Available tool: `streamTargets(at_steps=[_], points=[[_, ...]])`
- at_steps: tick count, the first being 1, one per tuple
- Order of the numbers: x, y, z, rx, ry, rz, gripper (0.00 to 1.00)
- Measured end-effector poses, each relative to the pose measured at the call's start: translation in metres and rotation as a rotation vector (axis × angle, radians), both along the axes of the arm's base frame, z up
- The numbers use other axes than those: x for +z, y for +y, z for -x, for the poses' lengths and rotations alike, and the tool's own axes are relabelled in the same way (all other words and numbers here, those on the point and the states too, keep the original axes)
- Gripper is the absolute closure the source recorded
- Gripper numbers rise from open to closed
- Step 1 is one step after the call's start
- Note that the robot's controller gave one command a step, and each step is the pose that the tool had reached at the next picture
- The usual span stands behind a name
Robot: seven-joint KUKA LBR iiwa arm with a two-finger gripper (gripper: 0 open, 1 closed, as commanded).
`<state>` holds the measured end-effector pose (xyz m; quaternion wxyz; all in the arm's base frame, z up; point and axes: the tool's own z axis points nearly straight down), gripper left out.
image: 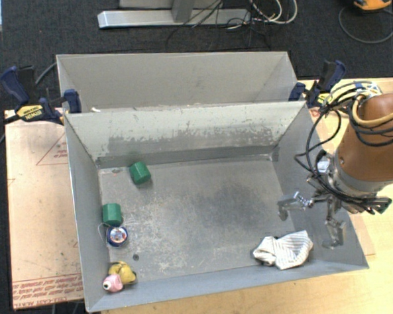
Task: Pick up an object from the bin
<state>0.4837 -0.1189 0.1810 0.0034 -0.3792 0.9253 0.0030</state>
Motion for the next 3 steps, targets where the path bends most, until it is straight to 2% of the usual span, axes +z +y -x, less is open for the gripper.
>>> streamTargets(at_steps=[1,2,3], points=[[-0.022,0.025,-0.004,0.078,-0.001,-0.001,0.0],[-0.074,-0.008,-0.003,0.265,-0.005,0.0,0.0],[-0.096,0.016,-0.001,0.462,-0.005,-0.002,1.0]])
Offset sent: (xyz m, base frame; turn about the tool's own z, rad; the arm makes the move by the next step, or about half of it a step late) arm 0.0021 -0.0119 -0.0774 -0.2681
